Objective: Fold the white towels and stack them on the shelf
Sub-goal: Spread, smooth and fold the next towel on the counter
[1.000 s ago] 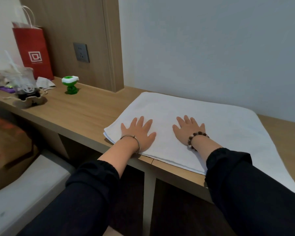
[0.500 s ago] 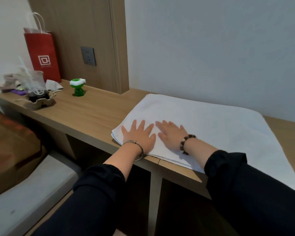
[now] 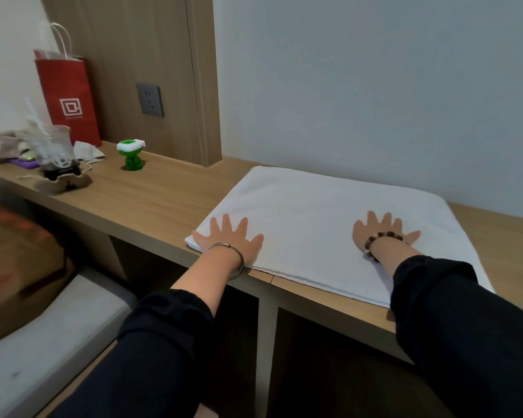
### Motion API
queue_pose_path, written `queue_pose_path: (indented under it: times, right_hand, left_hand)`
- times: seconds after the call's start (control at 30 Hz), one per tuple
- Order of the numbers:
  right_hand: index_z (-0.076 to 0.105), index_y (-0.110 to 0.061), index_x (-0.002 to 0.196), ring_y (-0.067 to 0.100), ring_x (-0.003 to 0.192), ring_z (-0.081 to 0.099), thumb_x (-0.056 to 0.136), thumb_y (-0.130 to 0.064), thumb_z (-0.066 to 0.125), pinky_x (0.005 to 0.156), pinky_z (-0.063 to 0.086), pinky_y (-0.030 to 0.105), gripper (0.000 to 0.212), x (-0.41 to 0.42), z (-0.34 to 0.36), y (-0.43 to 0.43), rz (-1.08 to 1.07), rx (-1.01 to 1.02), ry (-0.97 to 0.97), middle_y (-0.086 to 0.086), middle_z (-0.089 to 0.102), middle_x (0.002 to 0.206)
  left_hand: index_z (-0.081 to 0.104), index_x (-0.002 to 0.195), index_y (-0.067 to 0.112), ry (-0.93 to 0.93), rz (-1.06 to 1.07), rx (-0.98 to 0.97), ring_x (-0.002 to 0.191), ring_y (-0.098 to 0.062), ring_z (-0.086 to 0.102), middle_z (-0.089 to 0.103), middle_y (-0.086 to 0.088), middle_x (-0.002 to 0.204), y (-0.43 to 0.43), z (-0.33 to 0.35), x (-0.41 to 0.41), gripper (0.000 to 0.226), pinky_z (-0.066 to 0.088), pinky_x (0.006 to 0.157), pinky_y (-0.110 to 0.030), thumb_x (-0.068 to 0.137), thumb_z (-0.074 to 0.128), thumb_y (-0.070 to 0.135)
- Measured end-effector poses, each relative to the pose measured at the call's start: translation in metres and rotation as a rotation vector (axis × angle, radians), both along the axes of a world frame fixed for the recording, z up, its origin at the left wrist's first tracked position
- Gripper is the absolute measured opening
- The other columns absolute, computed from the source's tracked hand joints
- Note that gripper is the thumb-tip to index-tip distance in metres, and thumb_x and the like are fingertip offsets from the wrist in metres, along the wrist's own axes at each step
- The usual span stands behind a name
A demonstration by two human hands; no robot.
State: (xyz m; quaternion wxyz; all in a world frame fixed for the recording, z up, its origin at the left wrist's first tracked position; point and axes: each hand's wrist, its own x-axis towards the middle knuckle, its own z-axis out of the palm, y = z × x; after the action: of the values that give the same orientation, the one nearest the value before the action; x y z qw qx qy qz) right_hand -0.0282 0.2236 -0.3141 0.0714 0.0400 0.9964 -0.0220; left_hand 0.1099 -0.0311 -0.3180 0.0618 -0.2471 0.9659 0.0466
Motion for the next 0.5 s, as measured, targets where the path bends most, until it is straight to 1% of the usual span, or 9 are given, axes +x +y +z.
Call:
queue_pose_path:
  times: [0.1,0.2,0.3,0.4,0.5]
  right_hand:
    - [-0.002,-0.033,0.152,0.025,0.147,-0.008,0.095,-0.058,0.011,0.112,-0.002,0.063,0.063,0.005,0.002,0.013,-0.026,0.006,-0.011,0.001,-0.011,0.16]
    - [-0.001,-0.033,0.152,0.027,0.147,-0.007,0.095,-0.058,0.012,0.112,-0.001,0.064,0.064,0.011,0.001,0.03,-0.067,-0.014,0.0,0.002,-0.01,0.16]
    - [0.0,-0.034,0.152,0.031,0.146,-0.006,0.095,-0.058,0.012,0.112,0.001,0.064,0.064,0.015,0.002,0.033,0.0,-0.027,0.004,0.002,-0.009,0.16]
    - [-0.002,-0.036,0.151,0.031,0.146,-0.008,0.094,-0.059,0.012,0.112,0.001,0.063,0.063,0.018,0.006,0.03,0.083,-0.041,-0.015,0.0,-0.011,0.16]
    - [-0.002,-0.038,0.151,0.03,0.146,-0.006,0.094,-0.061,0.011,0.112,0.002,0.063,0.063,0.02,0.003,0.026,0.172,-0.036,-0.009,-0.003,-0.01,0.16]
  left_hand:
    - [-0.005,0.149,0.039,-0.013,0.045,-0.017,0.145,-0.029,-0.011,-0.012,0.001,0.159,-0.004,0.003,0.002,0.068,0.0,0.11,-0.063,0.088,0.004,0.068]
    - [-0.002,0.15,0.035,-0.006,0.065,-0.03,0.145,-0.029,-0.009,-0.009,0.0,0.16,-0.003,0.004,0.005,0.067,0.001,0.111,-0.063,0.09,0.004,0.065]
    - [0.004,0.15,0.031,-0.002,0.09,-0.051,0.146,-0.028,-0.007,-0.004,0.0,0.16,0.006,0.008,0.004,0.062,0.0,0.11,-0.063,0.094,0.007,0.057]
    - [0.011,0.148,0.03,0.032,-0.023,-0.051,0.145,-0.028,-0.004,0.005,0.002,0.159,0.02,0.012,-0.001,0.055,0.003,0.111,-0.063,0.096,0.015,0.047]
    - [0.011,0.148,0.032,0.054,-0.21,0.011,0.145,-0.029,-0.002,0.008,0.003,0.158,0.037,0.019,-0.013,0.056,0.007,0.11,-0.062,0.095,0.024,0.046]
